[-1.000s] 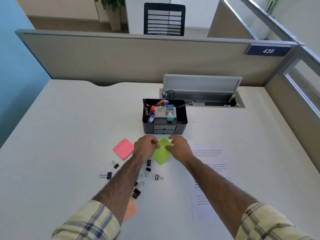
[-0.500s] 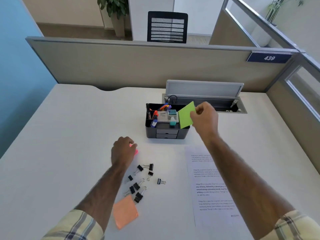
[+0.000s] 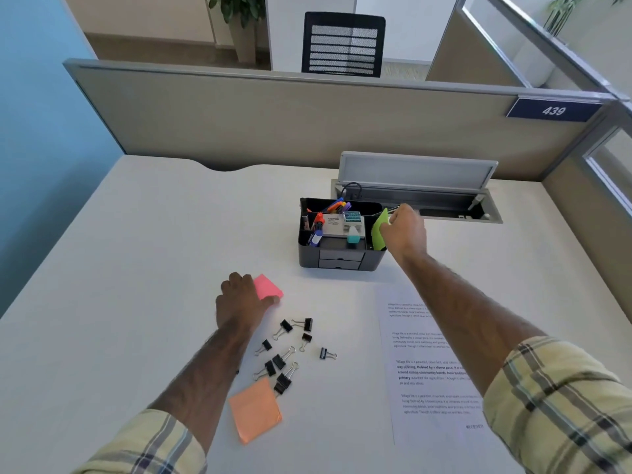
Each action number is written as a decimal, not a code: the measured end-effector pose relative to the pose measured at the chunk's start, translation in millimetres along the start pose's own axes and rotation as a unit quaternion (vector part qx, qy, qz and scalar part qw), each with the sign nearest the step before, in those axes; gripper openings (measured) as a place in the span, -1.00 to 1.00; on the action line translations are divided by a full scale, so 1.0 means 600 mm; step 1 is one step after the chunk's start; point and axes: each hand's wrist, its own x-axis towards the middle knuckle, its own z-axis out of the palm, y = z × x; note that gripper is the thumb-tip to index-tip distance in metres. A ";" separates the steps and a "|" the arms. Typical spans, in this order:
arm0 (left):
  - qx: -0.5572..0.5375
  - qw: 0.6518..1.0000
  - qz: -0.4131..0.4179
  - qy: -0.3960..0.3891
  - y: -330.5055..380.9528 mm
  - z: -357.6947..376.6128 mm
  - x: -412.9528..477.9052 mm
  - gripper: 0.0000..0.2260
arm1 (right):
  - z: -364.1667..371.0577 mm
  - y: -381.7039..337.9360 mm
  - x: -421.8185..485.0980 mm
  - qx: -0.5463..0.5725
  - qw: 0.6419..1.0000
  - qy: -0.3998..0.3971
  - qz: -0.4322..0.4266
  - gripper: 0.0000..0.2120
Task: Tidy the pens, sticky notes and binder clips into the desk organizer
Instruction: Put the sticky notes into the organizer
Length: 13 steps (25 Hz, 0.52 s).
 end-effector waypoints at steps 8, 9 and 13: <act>0.000 1.000 0.005 -0.030 0.004 0.000 0.014 -0.47 | -0.008 0.010 -0.030 0.075 0.995 0.064 -0.015 -0.90; -0.003 1.000 0.010 -0.029 0.004 0.000 0.015 -0.52 | -0.011 0.010 -0.037 0.084 0.994 0.071 -0.025 -0.91; -0.057 0.997 0.022 -0.039 0.009 -0.005 0.014 -0.72 | -0.011 0.002 -0.074 0.106 0.988 0.069 -0.084 -0.91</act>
